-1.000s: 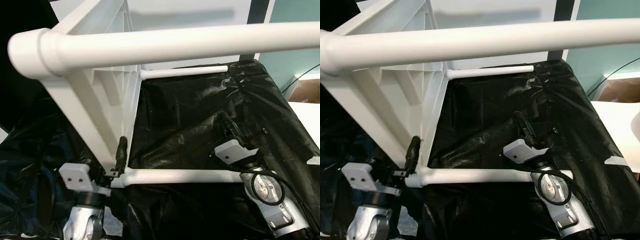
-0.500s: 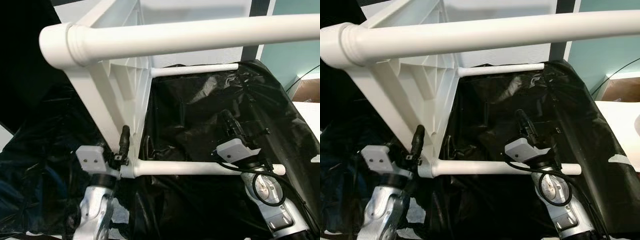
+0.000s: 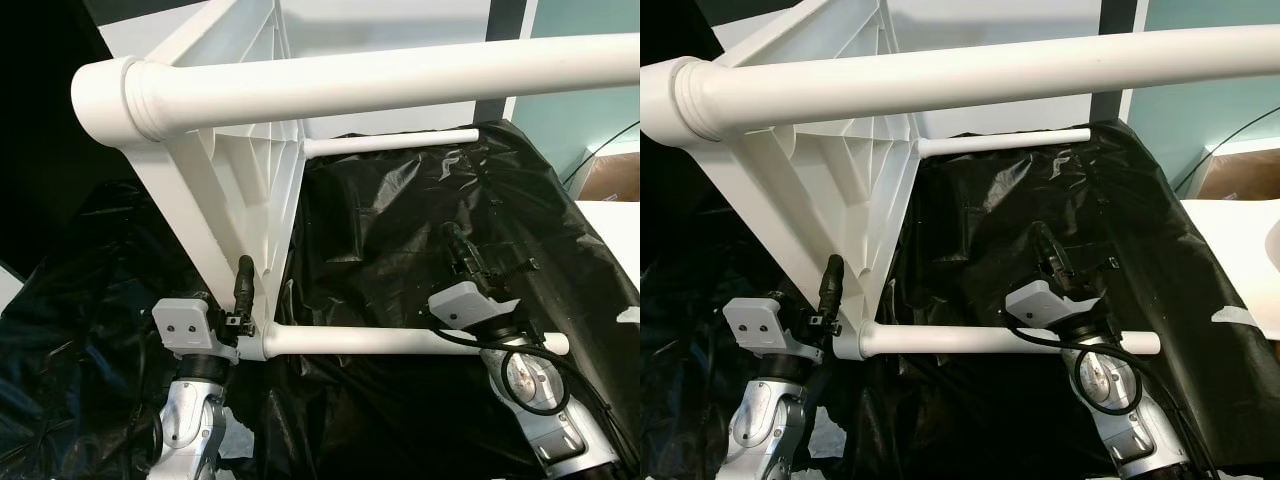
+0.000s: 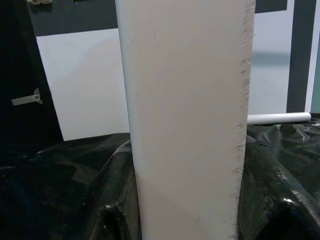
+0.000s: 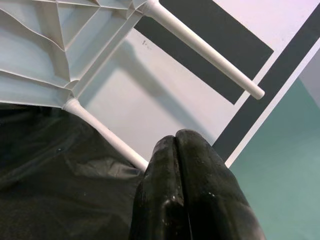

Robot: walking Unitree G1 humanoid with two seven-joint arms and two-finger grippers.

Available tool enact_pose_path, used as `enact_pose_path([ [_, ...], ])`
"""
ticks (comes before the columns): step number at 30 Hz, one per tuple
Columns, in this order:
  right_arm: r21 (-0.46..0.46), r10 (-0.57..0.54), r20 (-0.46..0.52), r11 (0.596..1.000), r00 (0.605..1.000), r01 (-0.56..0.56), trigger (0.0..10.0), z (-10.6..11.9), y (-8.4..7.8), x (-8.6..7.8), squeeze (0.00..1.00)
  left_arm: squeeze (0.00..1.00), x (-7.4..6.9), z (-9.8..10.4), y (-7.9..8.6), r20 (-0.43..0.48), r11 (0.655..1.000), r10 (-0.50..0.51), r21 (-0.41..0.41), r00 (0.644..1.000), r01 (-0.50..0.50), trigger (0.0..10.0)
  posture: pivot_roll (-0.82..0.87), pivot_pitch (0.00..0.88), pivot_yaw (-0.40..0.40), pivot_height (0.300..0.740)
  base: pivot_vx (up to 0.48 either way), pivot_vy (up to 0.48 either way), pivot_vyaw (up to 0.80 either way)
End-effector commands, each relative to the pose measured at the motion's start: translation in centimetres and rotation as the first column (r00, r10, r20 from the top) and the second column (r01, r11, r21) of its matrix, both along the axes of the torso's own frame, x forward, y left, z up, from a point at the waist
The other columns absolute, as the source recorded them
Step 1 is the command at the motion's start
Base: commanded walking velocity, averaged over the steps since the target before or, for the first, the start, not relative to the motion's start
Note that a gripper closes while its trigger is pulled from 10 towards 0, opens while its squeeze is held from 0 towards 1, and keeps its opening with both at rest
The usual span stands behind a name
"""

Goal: Building children table

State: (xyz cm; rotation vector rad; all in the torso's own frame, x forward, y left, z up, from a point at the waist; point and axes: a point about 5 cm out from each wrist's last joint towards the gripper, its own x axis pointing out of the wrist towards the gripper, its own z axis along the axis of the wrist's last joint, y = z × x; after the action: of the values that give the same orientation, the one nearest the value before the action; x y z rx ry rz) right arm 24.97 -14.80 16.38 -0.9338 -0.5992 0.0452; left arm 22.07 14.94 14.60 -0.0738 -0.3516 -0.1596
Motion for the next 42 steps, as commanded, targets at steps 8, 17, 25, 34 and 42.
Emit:
enact_pose_path([
  [8,-0.009,0.035,0.006,0.999,0.999,-0.035,10.0,0.2,0.9,0.4,0.0,0.0,0.7,-2.0,0.6,-0.107,0.989,0.116,0.102,0.987,-0.106,0.0,0.01,0.0,0.124,0.74,0.0,0.0,0.0],
  [17,-0.006,0.03,-0.01,1.0,0.999,-0.03,10.0,0.1,1.0,0.4,0.0,0.0,2.2,-2.3,1.8,-0.162,0.954,0.297,0.085,0.941,-0.287,0.0,-0.01,0.0,0.126,0.74,0.0,0.0,0.0],
  [25,-0.002,0.028,-0.031,1.0,0.999,-0.028,10.0,-0.3,1.0,0.4,0.0,0.0,2.6,-2.7,0.7,-0.203,0.978,0.211,0.046,0.956,-0.206,10.0,-0.01,0.0,0.135,0.74,0.0,0.0,0.0],
  [34,0.002,0.03,-0.04,1.0,0.999,-0.03,10.0,-0.4,1.2,0.6,0.0,1.0,2.7,-0.6,-0.1,-0.091,0.987,0.148,-0.043,0.985,-0.153,10.0,-0.01,0.0,0.134,0.74,0.0,0.0,0.0],
  [42,-0.001,0.022,-0.044,1.0,0.999,-0.022,10.0,-0.5,1.0,0.6,0.0,0.0,2.1,2.7,-1.3,0.074,0.981,0.011,-0.191,0.997,0.003,10.0,-0.01,0.0,0.134,0.74,0.0,0.0,0.0],
])
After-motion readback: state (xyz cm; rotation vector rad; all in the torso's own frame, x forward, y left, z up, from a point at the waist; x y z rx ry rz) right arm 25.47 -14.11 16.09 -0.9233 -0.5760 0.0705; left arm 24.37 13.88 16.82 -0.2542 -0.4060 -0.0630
